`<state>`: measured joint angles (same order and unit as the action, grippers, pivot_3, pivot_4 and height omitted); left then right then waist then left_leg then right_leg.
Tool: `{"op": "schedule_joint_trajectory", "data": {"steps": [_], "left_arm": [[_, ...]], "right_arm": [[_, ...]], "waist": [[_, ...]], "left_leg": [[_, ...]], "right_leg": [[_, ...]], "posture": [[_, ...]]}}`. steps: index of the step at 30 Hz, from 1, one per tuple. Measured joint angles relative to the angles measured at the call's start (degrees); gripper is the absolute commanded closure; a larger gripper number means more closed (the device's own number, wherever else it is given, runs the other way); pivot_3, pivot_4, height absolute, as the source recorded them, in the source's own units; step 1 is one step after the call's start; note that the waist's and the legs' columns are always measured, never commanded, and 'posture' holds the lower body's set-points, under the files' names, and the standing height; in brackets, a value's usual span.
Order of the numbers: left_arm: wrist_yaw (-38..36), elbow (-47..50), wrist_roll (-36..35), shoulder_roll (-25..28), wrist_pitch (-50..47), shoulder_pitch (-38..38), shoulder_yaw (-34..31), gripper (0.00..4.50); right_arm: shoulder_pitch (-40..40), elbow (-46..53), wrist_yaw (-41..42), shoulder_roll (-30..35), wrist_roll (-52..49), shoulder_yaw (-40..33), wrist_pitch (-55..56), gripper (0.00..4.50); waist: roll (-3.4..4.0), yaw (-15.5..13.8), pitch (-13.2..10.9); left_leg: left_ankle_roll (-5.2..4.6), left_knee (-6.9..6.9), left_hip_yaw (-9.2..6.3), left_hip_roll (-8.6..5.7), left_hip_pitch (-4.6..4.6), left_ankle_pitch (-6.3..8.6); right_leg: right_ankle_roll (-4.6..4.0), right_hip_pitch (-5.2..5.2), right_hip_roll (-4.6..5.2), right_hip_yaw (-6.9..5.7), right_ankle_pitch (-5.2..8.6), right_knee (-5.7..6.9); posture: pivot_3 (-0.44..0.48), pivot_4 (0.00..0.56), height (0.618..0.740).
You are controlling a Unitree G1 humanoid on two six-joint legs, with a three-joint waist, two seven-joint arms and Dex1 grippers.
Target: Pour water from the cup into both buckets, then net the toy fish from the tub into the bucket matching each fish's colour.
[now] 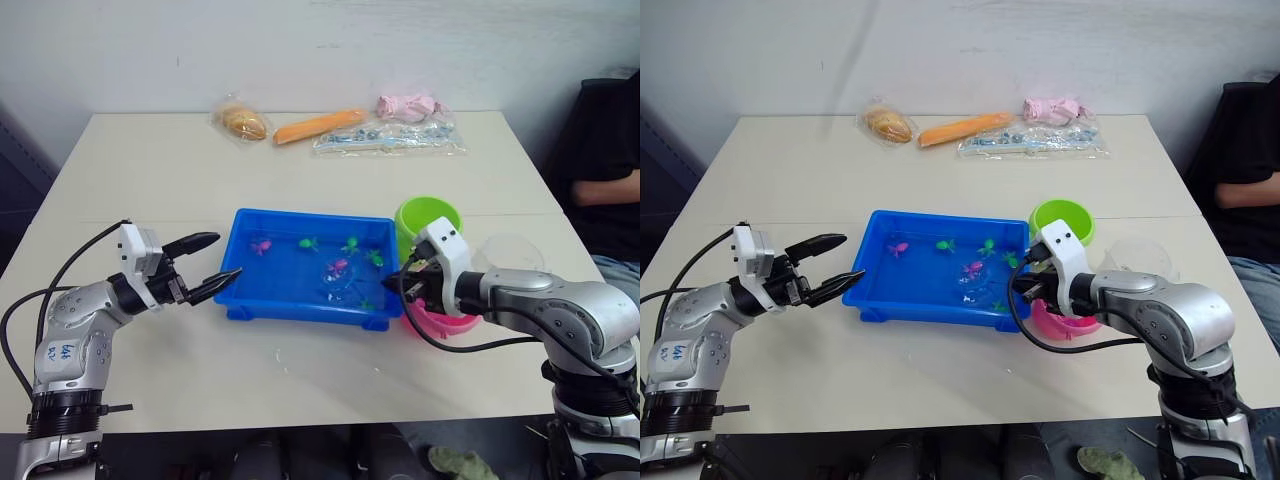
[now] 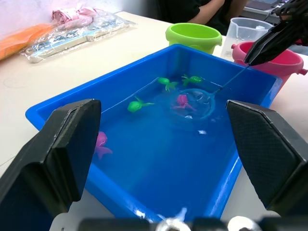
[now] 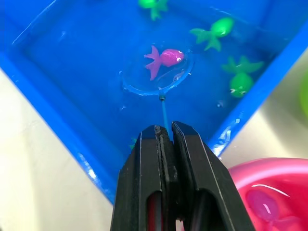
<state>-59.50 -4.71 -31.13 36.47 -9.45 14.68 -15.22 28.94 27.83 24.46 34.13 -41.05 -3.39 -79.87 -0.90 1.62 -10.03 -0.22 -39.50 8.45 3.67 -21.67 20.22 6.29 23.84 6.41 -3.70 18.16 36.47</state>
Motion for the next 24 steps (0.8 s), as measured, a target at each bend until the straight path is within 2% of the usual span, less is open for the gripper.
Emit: {"op": "schedule_joint_trajectory", "data": {"steps": [9,17,24], "left_arm": [[-1.79,-0.67,0.04,0.28,0.26,0.24,0.28,0.03],[-6.13,-1.17,-0.21,2.39,-1.64,3.54,1.86,0.03],[-11.97,0.78,-1.48,3.07,-5.35,8.36,5.30,0.03]], "right_arm": [[-3.19,5.01,4.93,3.31,-3.32,-2.53,3.40,4.50],[-9.88,8.69,9.27,6.88,-4.90,-9.13,11.52,4.50],[-20.28,13.82,13.94,8.38,-7.17,-18.71,20.68,4.50]], "waist": [[0.00,-0.03,0.00],[-0.01,-0.17,0.00],[-0.01,-0.30,0.00]], "left_leg": [[0.00,0.04,-0.01,-0.01,0.00,0.00],[0.00,0.04,-0.02,-0.09,0.00,0.00],[0.00,0.13,-0.04,-0.25,0.05,0.00]], "right_leg": [[0.00,0.00,0.00,-0.01,0.00,-0.05],[0.01,-0.04,-0.03,-0.02,-0.01,-0.17],[0.10,-0.17,-0.11,-0.04,-0.05,-0.45]], "posture": [[0.000,0.150,0.740],[0.000,0.150,0.740],[0.000,0.150,0.740]]}}
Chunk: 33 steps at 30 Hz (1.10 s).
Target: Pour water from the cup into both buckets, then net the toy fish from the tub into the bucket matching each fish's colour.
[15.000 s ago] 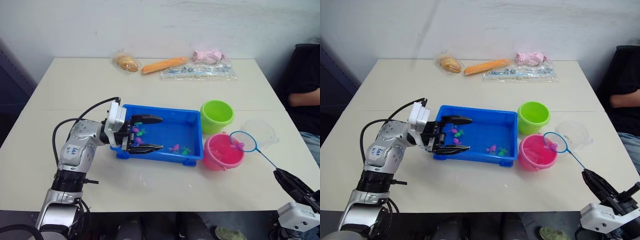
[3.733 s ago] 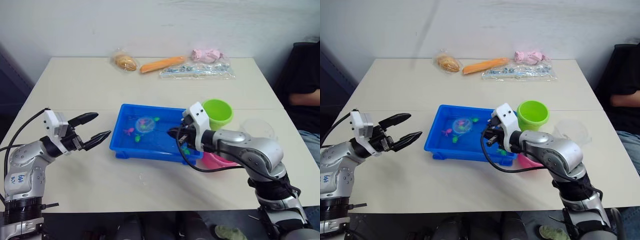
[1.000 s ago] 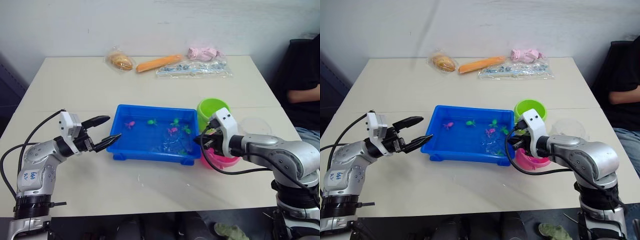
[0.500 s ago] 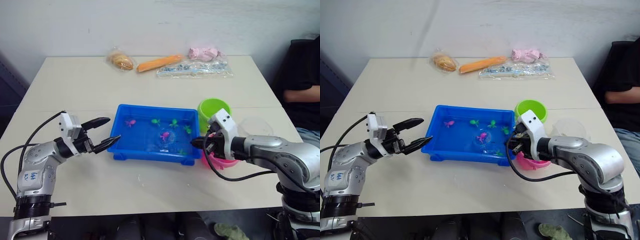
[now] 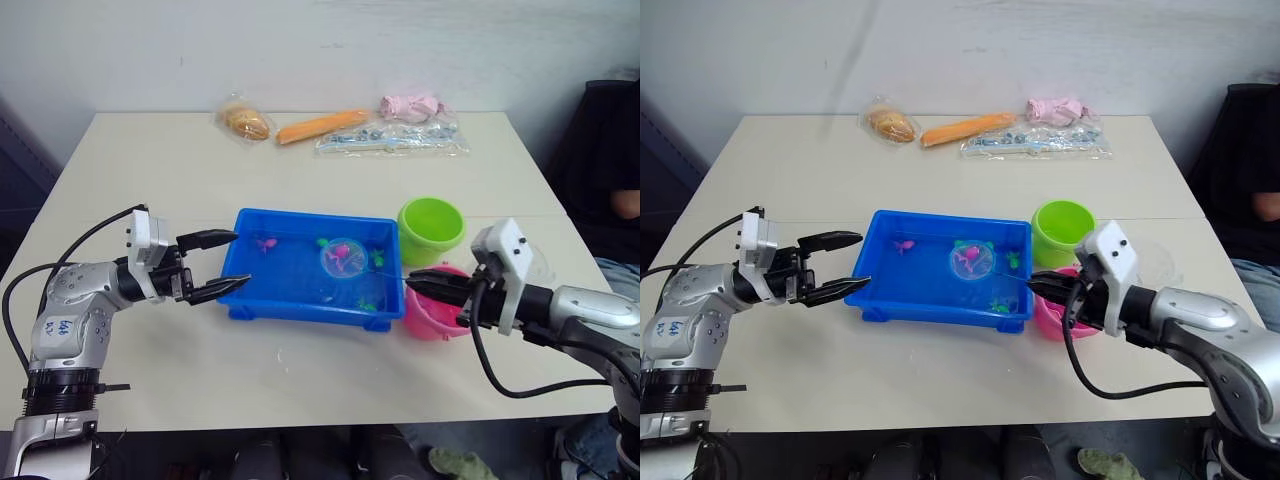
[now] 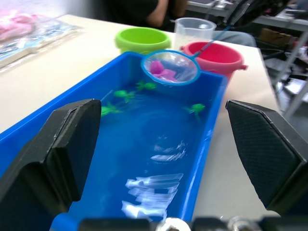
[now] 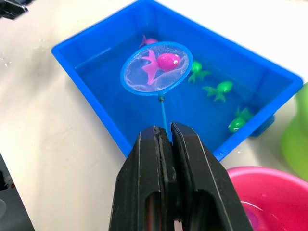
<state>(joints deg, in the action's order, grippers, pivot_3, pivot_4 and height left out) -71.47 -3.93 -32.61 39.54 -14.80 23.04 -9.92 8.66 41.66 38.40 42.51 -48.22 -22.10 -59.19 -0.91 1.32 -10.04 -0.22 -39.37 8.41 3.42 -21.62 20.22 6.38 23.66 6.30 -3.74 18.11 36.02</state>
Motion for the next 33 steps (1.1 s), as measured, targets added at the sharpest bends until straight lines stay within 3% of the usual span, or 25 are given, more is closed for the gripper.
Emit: {"op": "schedule_joint_trajectory", "data": {"steps": [7,15,23,33], "left_arm": [[-3.66,0.50,-0.79,-3.58,-2.40,6.71,5.41,0.03],[-6.11,-4.33,-0.05,-9.50,-1.78,10.32,10.39,0.03],[-8.13,-8.37,1.57,-10.85,0.00,11.77,11.39,0.03],[-8.72,-8.53,2.26,-12.20,0.56,12.63,11.72,0.03]], "right_arm": [[-17.21,5.14,3.45,3.70,-5.83,-21.86,2.68,4.50],[-34.02,10.03,3.51,-2.72,-8.33,-34.08,8.66,4.50],[-47.10,11.05,5.65,-10.52,1.84,-36.26,20.99,4.50],[-49.89,5.44,7.17,-15.99,22.00,-27.11,43.38,4.50]], "waist": [[0.01,-1.47,0.00],[-0.01,-2.06,0.00],[0.00,-2.45,0.01],[0.03,-2.46,0.01]], "left_leg": [[-0.01,0.01,0.01,-0.11,0.08,0.00],[-0.02,-0.02,0.00,-0.11,0.21,-0.03],[-0.02,-0.02,0.02,-0.14,0.28,-0.02],[-0.01,-0.02,0.03,-0.14,0.33,-0.03]], "right_leg": [[0.08,-0.15,-0.02,0.03,-0.04,-0.10],[0.09,-0.20,-0.08,0.15,-0.05,-0.11],[0.09,-0.25,-0.09,0.24,-0.05,-0.12],[0.09,-0.25,-0.13,0.26,-0.05,-0.08]], "posture": [[0.000,0.150,0.740],[0.000,0.150,0.740],[0.000,0.150,0.740],[0.000,0.150,0.740]]}}
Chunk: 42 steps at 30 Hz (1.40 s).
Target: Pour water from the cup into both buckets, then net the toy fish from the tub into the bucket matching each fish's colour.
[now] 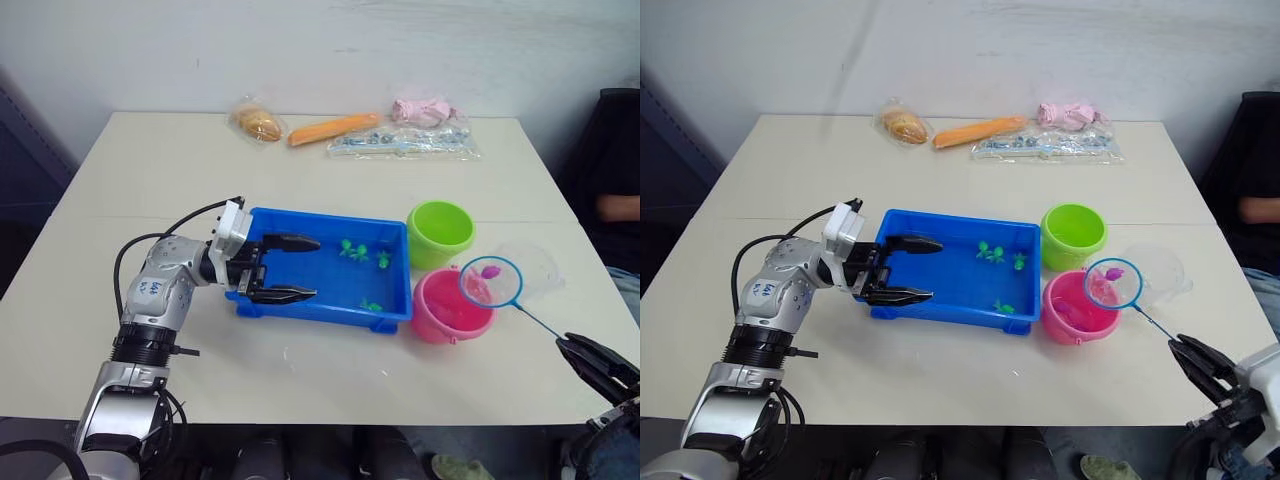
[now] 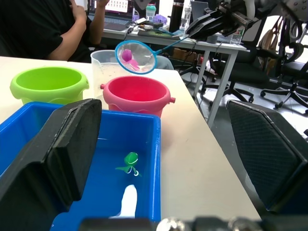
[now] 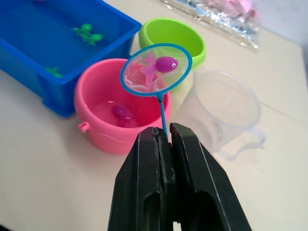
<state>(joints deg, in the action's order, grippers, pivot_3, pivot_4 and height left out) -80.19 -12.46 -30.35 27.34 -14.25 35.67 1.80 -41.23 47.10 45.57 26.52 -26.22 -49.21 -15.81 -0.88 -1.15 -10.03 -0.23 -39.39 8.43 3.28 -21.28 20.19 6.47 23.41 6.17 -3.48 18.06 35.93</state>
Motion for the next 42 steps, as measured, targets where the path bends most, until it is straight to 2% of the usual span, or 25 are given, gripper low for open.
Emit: {"op": "schedule_joint_trajectory", "data": {"steps": [7,12,17,23,31,36,42], "left_arm": [[0.37,0.02,0.09,-0.27,-0.07,-0.04,-0.02,0.03],[1.41,0.21,0.08,-0.95,-0.19,-0.65,-0.12,0.03],[2.64,0.56,0.08,-0.99,-0.21,-1.90,-0.71,0.03],[3.23,0.62,0.08,-1.01,-0.11,-2.52,-0.78,0.03],[4.03,0.63,0.09,-1.53,0.14,-2.52,-0.81,0.03],[4.62,0.64,0.09,-1.53,0.49,-2.53,-0.96,0.03],[5.46,0.72,0.08,-1.53,0.53,-2.68,-1.38,0.03]], "right_arm": [[0.96,-7.52,-1.59,-3.41,14.12,5.60,20.23,4.50],[1.03,-13.48,-4.56,-3.42,26.85,8.25,37.55,4.50],[0.81,-19.09,-10.21,-1.63,40.35,8.04,54.67,4.50],[2.16,-23.35,-20.76,-1.70,52.44,3.61,65.03,4.50],[4.72,-23.89,-30.70,-1.48,63.47,2.65,69.82,4.50],[4.65,-23.93,-33.52,-1.46,66.13,3.00,69.46,4.50],[4.50,-21.79,-34.98,-2.29,69.02,7.70,68.16,4.50]], "waist": [[0.01,0.03,0.00],[0.01,0.16,0.00],[0.02,0.42,0.00],[0.04,0.63,0.00],[0.04,1.43,0.01],[0.04,1.42,0.01],[0.06,1.40,0.02]], "left_leg": [[0.03,-0.01,0.01,0.00,0.02,-0.02],[0.07,-0.01,0.02,0.01,0.02,-0.04],[0.11,-0.01,0.02,0.02,0.05,-0.06],[0.15,-0.03,0.02,0.03,0.07,-0.09],[0.23,-0.03,0.03,0.13,0.13,-0.13],[0.29,-0.03,0.06,0.24,0.16,-0.17],[0.34,-0.03,0.09,0.31,0.20,-0.19]], "right_leg": [[0.00,-0.01,0.00,0.00,0.00,0.02],[0.00,-0.01,-0.01,0.00,0.00,0.03],[0.00,-0.01,-0.01,0.02,0.00,0.04],[-0.01,-0.02,-0.01,0.06,0.01,0.07],[-0.02,-0.03,-0.19,0.20,0.02,0.12],[-0.03,-0.03,-0.34,0.30,0.02,0.13],[-0.05,-0.02,-0.42,0.35,0.02,0.17]], "posture": [[0.000,0.150,0.740],[0.000,0.150,0.740],[0.000,0.150,0.740],[0.000,0.150,0.740],[0.000,0.150,0.740],[0.000,0.150,0.740],[0.000,0.150,0.740]]}}
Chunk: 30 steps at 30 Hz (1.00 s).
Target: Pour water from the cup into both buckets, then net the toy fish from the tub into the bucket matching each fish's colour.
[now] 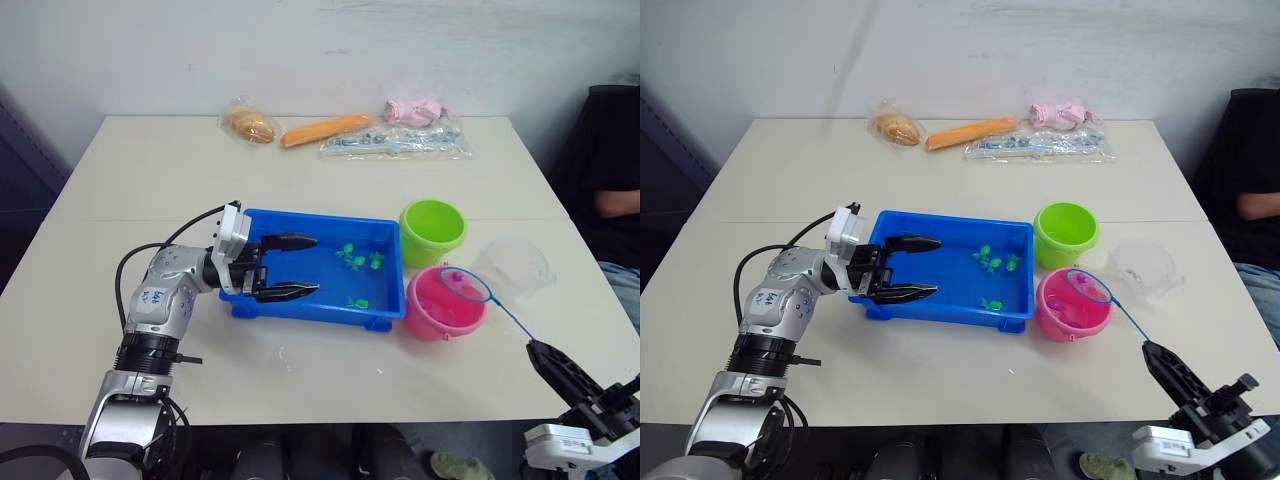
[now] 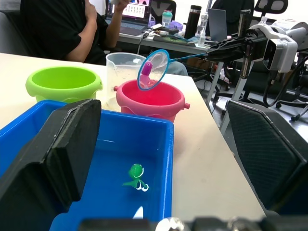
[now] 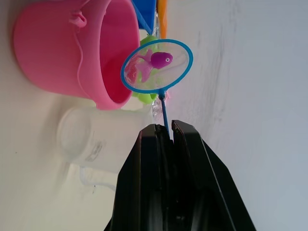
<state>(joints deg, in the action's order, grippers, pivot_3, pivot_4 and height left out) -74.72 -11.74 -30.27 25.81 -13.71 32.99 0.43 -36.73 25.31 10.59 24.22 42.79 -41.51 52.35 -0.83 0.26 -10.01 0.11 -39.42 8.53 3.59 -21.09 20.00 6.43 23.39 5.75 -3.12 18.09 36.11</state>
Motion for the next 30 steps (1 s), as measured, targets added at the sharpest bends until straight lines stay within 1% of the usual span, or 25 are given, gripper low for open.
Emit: {"op": "schedule_joint_trajectory", "data": {"steps": [2,5,13,16,18,19,20,22,26,28,30], "left_arm": [[0.09,0.18,0.00,0.00,0.00,-0.40,-0.02,0.03],[0.45,0.31,-0.01,-0.01,-0.05,-0.78,-0.14,0.03],[0.96,1.93,-0.03,0.00,-0.17,-1.60,-0.52,0.03],[1.08,1.93,-0.03,0.00,-0.17,-1.61,-0.53,0.03],[1.26,1.93,-0.03,0.03,-0.17,-1.63,-0.56,0.03],[1.32,1.94,-0.03,0.11,-0.17,-1.65,-0.62,0.03],[1.34,1.94,-0.03,0.14,-0.17,-1.67,-0.65,0.03],[1.65,1.98,-0.04,0.78,-0.17,-2.10,-1.73,0.03],[3.47,2.63,-0.48,2.55,-0.19,-3.56,-5.05,0.03],[4.56,2.90,-0.74,3.37,-0.03,-5.57,-6.70,0.03],[6.22,3.14,-0.64,4.46,1.04,-8.55,-9.04,0.03]], "right_arm": [[-0.49,1.00,-0.12,-1.79,0.91,1.58,-0.92,4.50],[-0.52,1.88,-1.53,-3.20,1.92,1.15,-4.05,4.50],[-1.82,2.42,-2.58,-1.63,1.35,0.54,-7.39,4.50],[-2.67,2.65,-1.61,-0.63,-3.21,1.66,-8.26,4.50],[-3.37,3.77,1.42,0.75,-11.25,5.03,-10.79,4.50],[-4.09,5.14,4.05,1.91,-17.94,7.96,-13.50,4.50],[-4.30,5.75,4.91,2.29,-20.08,8.82,-14.34,4.50],[-3.70,9.89,9.46,4.69,-33.75,13.57,-23.05,4.50],[3.12,17.27,13.89,10.62,-58.75,18.88,-42.04,4.50],[6.67,18.32,14.47,13.42,-68.59,19.99,-50.74,4.50],[10.60,18.44,13.43,15.49,-81.26,21.62,-60.21,4.50]], "waist": [[0.02,-0.04,0.00],[0.02,0.01,0.00],[0.03,-0.01,0.01],[0.03,0.03,0.00],[0.03,0.03,0.01],[0.03,0.05,0.00],[0.03,0.08,0.00],[0.02,0.39,0.00],[0.01,0.73,0.01],[0.01,0.83,0.00],[0.00,0.82,0.00]], "left_leg": [[0.01,0.00,0.00,0.00,-0.01,0.00],[0.01,-0.05,0.02,0.00,-0.01,0.00],[0.02,-0.06,0.02,0.02,0.02,0.00],[0.01,-0.06,0.01,0.02,0.02,0.00],[0.01,-0.06,0.01,0.02,0.03,0.00],[0.01,-0.07,0.01,0.05,0.05,0.00],[0.01,-0.07,0.01,0.05,0.05,0.00],[0.00,-0.12,-0.02,0.09,0.08,0.00],[-0.05,-0.32,-0.11,0.16,0.10,0.03],[-0.07,-0.33,-0.13,0.18,0.08,0.04],[-0.07,-0.33,-0.18,0.25,0.04,0.05]], "right_leg": [[-0.02,0.01,0.00,0.00,0.01,0.02],[-0.02,0.01,0.00,0.04,0.01,0.04],[-0.05,0.02,-0.02,0.05,0.02,0.12],[-0.05,0.02,-0.03,0.06,0.02,0.12],[-0.05,0.02,-0.03,0.07,0.02,0.16],[-0.06,0.02,-0.03,0.08,0.03,0.20],[-0.06,0.02,-0.03,0.09,0.03,0.21],[-0.07,0.04,-0.04,0.16,0.03,0.32],[-0.13,0.01,0.00,0.13,0.02,0.49],[-0.15,0.02,0.05,0.12,0.02,0.54],[-0.18,0.05,0.06,0.09,0.04,0.55]], "posture": [[0.000,0.150,0.740],[0.000,0.150,0.740],[0.000,0.150,0.740],[0.000,0.150,0.740],[0.000,0.150,0.740],[0.000,0.150,0.740],[0.000,0.150,0.740],[0.000,0.150,0.740],[0.000,0.150,0.740],[0.000,0.150,0.740],[0.000,0.150,0.740]]}}
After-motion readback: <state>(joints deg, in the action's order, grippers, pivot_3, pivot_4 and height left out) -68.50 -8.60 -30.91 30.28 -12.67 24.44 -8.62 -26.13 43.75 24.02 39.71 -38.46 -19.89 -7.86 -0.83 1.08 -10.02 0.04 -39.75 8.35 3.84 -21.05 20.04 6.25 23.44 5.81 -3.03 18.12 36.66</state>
